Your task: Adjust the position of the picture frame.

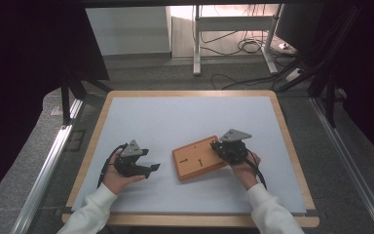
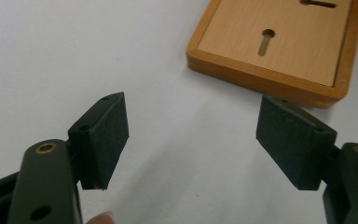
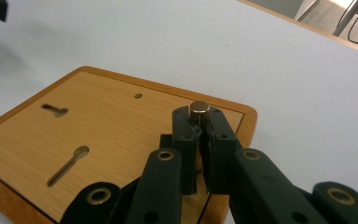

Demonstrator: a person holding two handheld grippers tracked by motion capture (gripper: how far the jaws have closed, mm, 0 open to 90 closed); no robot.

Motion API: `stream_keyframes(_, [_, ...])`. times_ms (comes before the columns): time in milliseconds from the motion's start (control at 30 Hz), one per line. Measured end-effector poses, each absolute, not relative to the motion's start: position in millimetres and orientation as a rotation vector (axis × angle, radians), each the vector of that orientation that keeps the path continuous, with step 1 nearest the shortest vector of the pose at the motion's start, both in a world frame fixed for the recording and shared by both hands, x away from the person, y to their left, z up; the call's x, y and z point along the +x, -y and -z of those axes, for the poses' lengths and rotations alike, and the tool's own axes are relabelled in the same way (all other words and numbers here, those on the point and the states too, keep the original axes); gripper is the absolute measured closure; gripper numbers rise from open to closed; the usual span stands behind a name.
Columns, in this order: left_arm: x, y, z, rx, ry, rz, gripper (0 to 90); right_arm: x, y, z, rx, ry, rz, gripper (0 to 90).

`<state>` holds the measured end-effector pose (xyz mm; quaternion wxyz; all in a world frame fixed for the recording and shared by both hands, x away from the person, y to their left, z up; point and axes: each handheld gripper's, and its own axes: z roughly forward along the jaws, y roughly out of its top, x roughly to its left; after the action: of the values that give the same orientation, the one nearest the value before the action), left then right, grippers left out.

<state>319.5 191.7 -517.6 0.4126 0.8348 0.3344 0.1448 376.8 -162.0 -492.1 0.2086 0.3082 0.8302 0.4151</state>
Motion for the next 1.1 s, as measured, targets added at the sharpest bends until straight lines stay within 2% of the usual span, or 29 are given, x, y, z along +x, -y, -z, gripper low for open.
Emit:
stream_keyframes(267, [320, -192, 518, 2.097, -0.839, -0.361, 25.3, 407, 155, 503, 0.923, -2.34, -1.168, 85.4])
stream_keyframes(567, [319, -191, 518, 2.102, -0.837, -0.361, 25.3, 423, 146, 513, 0.957, -2.346, -1.17, 85.2])
stream_keyframes(1100, [320, -191, 518, 2.103, -0.837, -0.361, 25.3, 411, 117, 516, 0.877, -2.427, -1.224, 85.3])
